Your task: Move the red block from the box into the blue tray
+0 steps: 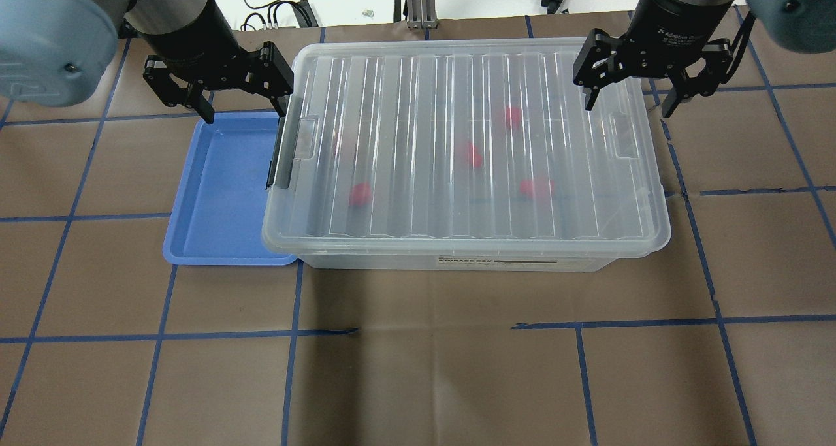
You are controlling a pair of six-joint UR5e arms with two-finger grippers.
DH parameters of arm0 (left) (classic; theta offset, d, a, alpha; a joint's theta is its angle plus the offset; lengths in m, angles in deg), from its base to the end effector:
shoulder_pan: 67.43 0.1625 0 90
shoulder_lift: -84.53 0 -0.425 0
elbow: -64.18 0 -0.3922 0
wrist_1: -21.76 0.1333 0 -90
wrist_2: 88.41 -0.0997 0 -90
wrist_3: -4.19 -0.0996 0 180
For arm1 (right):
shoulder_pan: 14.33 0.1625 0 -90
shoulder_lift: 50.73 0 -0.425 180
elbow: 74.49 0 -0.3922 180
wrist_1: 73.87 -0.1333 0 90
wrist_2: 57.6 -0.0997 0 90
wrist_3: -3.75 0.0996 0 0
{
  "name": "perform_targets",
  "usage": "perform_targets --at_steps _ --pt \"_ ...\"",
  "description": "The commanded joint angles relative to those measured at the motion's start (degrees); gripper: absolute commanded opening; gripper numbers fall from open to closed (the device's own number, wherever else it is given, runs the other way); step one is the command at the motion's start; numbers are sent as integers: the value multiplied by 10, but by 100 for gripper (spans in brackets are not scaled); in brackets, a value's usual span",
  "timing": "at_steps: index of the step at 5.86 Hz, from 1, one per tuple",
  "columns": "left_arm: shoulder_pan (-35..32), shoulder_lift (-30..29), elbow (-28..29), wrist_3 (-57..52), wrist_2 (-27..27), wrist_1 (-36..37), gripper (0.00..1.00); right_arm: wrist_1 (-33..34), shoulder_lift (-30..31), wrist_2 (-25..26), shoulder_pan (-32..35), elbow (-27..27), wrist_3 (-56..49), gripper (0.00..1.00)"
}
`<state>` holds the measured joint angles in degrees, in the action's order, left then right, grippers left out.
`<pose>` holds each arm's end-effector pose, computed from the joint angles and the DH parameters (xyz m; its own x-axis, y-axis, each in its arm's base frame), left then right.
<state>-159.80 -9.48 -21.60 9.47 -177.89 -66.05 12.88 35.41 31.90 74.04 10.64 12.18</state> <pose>-0.1558 -0.5197 0.4926 -0.9987 -0.0503 0.0129 -0.0508 0.9979 -0.0409 0.1194 -0.5201 0.4900 -0.9846 0.1749 -0.0029 0.1747 0.9838 0.0399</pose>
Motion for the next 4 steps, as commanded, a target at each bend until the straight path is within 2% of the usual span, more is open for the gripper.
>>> perform_targets --at_steps 1,3,4 --pt "0 0 0 0 0 0 98 3 0 0 -1 1 -1 100" --pt "0 0 0 0 0 0 98 4 -3 1 -10 10 -8 100" --pt "0 0 0 0 0 0 98 7 -3 0 -41 28 -33 100"
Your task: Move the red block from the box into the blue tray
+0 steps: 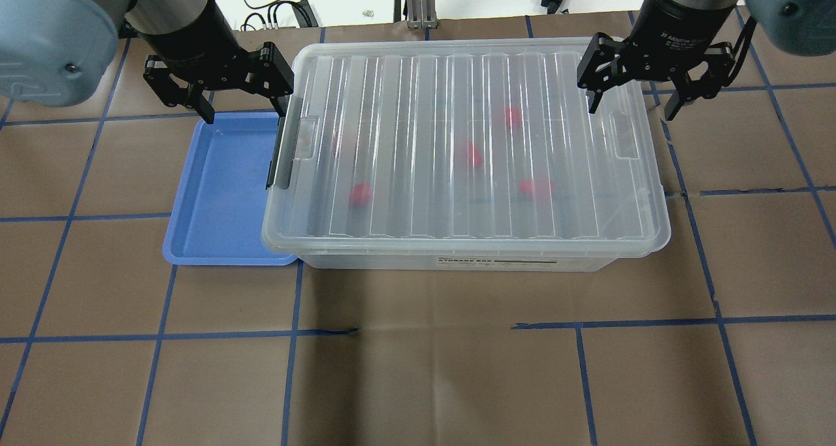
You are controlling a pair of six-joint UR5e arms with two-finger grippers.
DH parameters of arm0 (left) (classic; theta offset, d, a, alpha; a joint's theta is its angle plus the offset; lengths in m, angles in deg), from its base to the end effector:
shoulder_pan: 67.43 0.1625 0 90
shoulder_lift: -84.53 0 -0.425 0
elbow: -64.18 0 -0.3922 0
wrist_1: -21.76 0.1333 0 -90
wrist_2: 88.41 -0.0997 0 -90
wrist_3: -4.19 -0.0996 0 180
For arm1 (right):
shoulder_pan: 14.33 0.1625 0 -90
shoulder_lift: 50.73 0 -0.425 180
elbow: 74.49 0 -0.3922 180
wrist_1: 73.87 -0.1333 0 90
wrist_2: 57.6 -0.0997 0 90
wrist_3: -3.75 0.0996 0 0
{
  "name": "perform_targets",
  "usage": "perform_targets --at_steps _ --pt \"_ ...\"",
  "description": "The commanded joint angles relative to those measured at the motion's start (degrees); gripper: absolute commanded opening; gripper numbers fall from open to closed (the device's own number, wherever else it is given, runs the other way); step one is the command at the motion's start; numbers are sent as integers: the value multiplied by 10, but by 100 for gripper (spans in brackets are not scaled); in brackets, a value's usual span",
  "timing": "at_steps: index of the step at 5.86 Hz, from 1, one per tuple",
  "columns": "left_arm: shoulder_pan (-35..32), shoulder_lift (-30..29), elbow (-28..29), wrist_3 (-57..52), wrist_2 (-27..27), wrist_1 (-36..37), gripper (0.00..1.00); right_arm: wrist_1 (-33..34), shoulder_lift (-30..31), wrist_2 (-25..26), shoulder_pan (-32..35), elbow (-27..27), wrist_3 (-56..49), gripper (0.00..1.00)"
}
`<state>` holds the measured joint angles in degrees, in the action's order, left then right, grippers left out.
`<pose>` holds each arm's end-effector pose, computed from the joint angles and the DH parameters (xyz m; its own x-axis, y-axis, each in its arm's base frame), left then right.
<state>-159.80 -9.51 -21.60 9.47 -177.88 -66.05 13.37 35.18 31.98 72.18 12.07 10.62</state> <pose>-0.1559 -0.5199 0.4923 -0.9986 -0.0503 0.0130 -0.0508 0.9979 -0.0403 0.1024 -0.5233 0.4766 -0.9837 0.1801 -0.0001 0.1797 0.9819 0.0599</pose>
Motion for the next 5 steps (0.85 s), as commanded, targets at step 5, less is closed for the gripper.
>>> perform_targets --at_steps 5 --pt "0 0 0 0 0 0 98 177 -12 0 -96 144 -127 100"
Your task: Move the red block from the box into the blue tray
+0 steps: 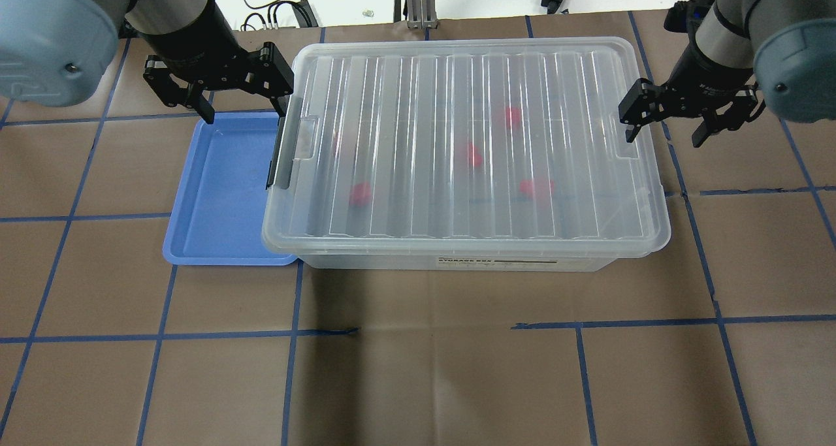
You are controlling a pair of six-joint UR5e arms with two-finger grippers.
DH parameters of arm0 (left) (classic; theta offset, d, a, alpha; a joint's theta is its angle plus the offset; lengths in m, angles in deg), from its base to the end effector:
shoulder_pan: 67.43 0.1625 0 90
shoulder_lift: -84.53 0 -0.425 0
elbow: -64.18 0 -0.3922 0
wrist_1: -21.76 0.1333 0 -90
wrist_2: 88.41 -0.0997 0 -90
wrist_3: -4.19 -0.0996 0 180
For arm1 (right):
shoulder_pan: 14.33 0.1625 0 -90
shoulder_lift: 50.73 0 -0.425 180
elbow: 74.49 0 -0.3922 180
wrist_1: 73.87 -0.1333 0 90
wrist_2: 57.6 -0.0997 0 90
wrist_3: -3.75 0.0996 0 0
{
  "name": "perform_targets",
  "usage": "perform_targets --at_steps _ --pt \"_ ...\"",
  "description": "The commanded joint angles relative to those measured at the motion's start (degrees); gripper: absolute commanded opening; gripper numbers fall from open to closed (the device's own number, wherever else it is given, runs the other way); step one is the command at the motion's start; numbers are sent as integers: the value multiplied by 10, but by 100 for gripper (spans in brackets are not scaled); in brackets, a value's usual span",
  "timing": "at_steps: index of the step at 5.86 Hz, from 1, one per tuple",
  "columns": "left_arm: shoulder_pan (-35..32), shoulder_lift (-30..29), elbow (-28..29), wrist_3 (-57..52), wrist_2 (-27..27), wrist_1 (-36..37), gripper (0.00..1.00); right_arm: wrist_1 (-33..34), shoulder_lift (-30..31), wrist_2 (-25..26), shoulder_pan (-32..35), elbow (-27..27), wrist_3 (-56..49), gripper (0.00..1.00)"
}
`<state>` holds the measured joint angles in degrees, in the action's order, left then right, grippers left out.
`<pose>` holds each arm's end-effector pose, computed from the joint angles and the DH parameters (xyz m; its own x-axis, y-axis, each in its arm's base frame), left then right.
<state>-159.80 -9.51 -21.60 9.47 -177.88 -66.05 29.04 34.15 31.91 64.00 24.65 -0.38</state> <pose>-0.1559 -0.5199 0.4923 -0.9986 -0.0503 0.0130 -0.0508 0.9979 -0.0403 0.0271 -0.5319 0.3873 -0.9913 0.1314 -0.0102 0.1312 0.9911 0.0229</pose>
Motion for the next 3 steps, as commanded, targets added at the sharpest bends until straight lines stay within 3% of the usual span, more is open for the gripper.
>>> perform_targets --at_steps 1,3 --pt "0 0 0 0 0 0 98 21 -1 -2 -35 39 -45 100" --pt "0 0 0 0 0 0 98 33 -1 -3 -36 54 -46 100"
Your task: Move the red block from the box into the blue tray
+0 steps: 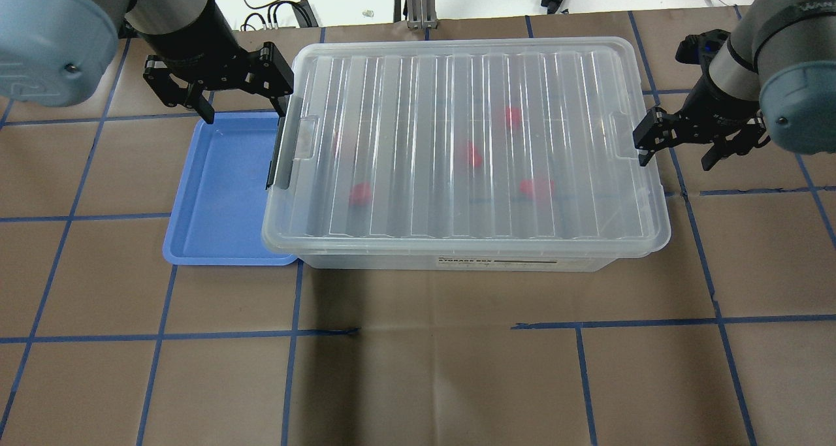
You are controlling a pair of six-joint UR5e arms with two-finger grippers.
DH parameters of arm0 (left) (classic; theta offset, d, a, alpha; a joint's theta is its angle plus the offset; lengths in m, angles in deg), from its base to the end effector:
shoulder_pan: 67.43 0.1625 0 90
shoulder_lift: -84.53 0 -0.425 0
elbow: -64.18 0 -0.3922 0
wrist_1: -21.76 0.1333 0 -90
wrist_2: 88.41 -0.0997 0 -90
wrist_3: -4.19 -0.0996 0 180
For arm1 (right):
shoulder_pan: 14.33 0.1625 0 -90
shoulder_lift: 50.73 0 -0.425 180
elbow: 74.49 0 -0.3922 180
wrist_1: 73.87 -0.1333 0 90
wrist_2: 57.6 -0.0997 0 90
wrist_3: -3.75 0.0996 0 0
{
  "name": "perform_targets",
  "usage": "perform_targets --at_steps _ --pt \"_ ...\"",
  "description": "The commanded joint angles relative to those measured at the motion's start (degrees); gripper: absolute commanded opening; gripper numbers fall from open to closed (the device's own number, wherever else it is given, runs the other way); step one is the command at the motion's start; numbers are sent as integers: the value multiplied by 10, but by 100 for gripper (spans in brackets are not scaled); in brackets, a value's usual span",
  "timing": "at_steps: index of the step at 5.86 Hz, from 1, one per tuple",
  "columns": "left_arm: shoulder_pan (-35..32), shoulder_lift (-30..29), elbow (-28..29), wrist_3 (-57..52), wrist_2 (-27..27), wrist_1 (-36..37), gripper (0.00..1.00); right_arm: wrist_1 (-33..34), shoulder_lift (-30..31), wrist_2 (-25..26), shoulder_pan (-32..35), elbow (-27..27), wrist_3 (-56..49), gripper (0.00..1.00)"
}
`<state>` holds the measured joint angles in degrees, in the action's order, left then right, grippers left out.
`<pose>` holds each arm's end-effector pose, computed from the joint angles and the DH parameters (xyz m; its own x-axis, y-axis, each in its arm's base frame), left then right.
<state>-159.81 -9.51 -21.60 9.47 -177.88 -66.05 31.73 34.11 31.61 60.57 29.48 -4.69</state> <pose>-0.1559 -0.5198 0.4923 -0.9987 -0.0501 0.0130 -0.0506 0.9979 -0.0403 -0.0008 -0.5199 0.3517 -0.9929 0.1170 -0.0226 0.1155 0.9916 0.0589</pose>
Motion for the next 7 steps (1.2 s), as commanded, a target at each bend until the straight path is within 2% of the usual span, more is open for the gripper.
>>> perform_targets --at_steps 1,2,4,5,6,7 --pt "0 0 0 0 0 0 98 6 -1 1 -2 7 -6 100" --pt "0 0 0 0 0 0 98 7 -4 2 -6 6 -71 100" --pt "-1 -4 0 -12 1 0 98 15 -6 3 -50 3 -128 100" --pt "0 -7 0 -82 1 0 98 28 -6 29 -66 3 -160 100" --pt "2 -9 -1 -202 2 0 98 46 -6 55 -91 3 -189 100" --pt "3 -14 0 -298 7 0 98 47 -6 56 -124 3 -217 100"
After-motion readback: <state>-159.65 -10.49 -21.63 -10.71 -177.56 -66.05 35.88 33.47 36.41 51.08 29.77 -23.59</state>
